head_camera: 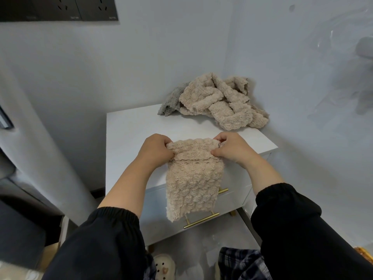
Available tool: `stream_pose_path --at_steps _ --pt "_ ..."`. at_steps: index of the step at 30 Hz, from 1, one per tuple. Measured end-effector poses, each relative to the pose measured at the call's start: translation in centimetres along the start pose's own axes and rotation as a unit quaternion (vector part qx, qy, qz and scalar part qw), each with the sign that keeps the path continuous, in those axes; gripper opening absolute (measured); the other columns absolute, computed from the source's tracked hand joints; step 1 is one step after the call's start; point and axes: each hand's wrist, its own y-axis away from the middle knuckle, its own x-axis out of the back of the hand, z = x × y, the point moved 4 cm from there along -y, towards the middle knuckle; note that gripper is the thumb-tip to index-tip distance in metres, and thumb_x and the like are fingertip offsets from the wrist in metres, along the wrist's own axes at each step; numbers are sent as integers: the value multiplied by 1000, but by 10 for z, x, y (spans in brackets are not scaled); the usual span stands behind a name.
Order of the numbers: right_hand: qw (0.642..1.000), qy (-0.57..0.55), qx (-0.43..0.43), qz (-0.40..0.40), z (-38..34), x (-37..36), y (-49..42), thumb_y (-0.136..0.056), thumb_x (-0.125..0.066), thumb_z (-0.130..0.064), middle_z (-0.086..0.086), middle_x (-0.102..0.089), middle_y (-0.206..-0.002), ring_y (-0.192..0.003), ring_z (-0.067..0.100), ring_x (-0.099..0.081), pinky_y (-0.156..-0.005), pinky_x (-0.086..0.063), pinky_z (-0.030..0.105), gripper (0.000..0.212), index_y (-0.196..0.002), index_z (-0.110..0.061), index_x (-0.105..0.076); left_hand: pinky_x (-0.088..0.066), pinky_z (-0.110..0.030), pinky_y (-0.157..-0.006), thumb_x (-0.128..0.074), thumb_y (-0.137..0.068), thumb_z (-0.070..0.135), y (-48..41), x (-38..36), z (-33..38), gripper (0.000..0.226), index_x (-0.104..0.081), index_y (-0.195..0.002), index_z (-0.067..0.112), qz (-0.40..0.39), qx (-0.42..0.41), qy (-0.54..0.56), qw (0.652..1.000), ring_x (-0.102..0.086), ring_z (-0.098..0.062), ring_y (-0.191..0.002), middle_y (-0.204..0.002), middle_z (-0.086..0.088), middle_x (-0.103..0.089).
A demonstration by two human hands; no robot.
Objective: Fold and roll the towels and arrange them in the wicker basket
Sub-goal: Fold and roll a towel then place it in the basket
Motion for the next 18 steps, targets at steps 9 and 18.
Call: stream_pose_path --at_steps 9,18 --pt "991 -99 21 87 -1 6 0 -77 -69 5 13 -62 -86 -53 19 -58 -54 -52 35 27 -89 -16 -58 -46 -30 -72 -58 -78 7 -2 2 4 19 -63 -80 25 134 -33 48 989 -61 -20 -84 -94 6 -67" --pt "975 -74 84 192 -12 11 5 -80 -63 -1 -8 -50 -68 -55 7 -45 -49 -32 17 26 -89 -26 -57 -34 -26 -71 -55 -81 6 2 2 15 26 -64 -101 20 254 -54 32 965 -59 -19 -90 -108 4 -62"
